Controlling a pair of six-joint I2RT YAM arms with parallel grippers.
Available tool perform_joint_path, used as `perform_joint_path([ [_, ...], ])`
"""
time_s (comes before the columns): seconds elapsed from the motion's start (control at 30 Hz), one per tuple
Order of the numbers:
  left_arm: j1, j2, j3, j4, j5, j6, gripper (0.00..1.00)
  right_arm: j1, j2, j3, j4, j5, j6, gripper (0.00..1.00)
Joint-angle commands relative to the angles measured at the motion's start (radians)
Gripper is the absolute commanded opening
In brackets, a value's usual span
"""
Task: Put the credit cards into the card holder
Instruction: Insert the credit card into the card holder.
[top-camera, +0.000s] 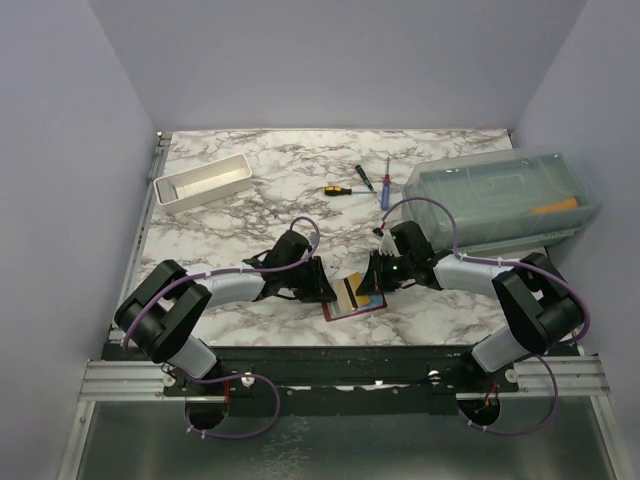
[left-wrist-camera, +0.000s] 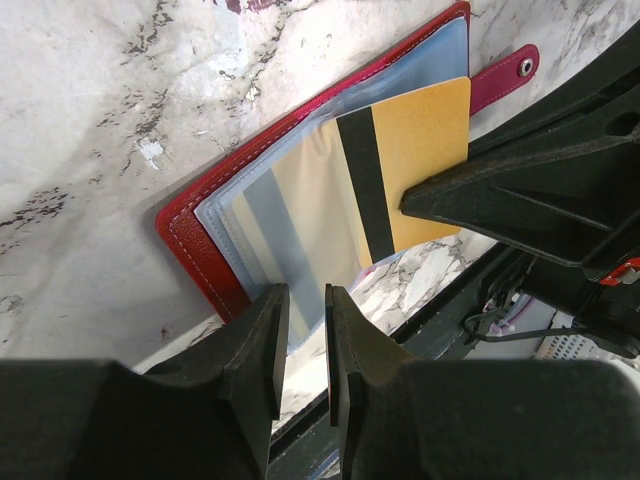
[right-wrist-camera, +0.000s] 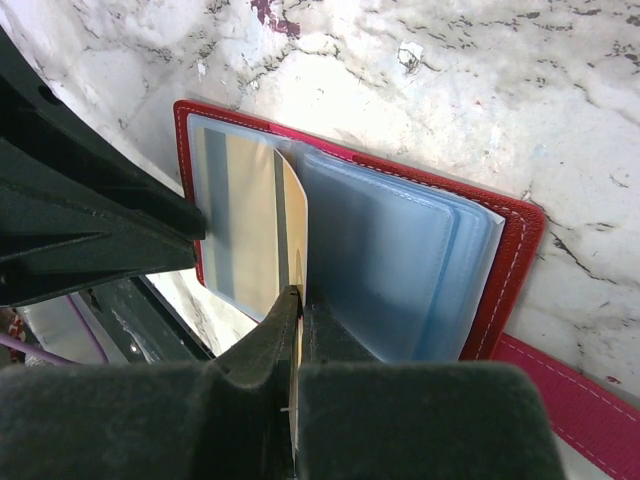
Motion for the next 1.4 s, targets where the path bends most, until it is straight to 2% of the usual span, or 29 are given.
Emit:
perform_joint_path([
  [0.0, -0.004, 0.005, -0.013, -0.083, -0.048, 0.029, 0.28, 0.001, 0.037, -0.009, -0.024, 0.078, -0.032, 0.00],
  [0.33, -0.004, 0.009, -0.010, -0.082, -0.049, 0.029, 0.28, 0.041, 0.032, -0.071, 0.139, 0.051, 0.058, 0.01],
  [0.47, -0.004, -0.001, -0.008, -0.083, -0.046, 0.029, 0.28, 0.042, 0.030, -0.087, 0.150, 0.042, 0.081, 0.01],
  [0.57, -0.004, -0.027, -0.004, -0.095, -0.048, 0.028, 0.29, 0.042, 0.023, -0.084, 0.119, 0.049, 0.085, 0.03],
  [0.73, -0.003, -0.130, -0.003, -0.160, -0.109, 0.023, 0.40, 0.043, -0.017, -0.068, 0.008, 0.140, 0.054, 0.11],
  [0.8, -0.003, -0.158, -0.009, -0.169, -0.129, 0.022, 0.41, 0.042, -0.015, -0.058, -0.012, 0.161, 0.046, 0.11],
  [1.03, -0.008, -0.061, -0.012, -0.124, -0.041, -0.001, 0.42, 0.042, -0.019, -0.039, -0.042, 0.164, 0.038, 0.05],
  [1.17, -0.023, -0.044, -0.009, -0.149, -0.118, 0.013, 0.53, 0.043, -0.024, -0.039, -0.045, 0.147, 0.031, 0.04],
  [1.27, -0.034, -0.021, 0.004, -0.190, -0.190, 0.003, 0.52, 0.043, -0.017, -0.041, -0.039, 0.137, 0.023, 0.03],
  [1.37, -0.051, 0.029, 0.031, -0.247, -0.259, 0.006, 0.48, 0.043, -0.008, -0.042, -0.025, 0.139, 0.006, 0.03],
])
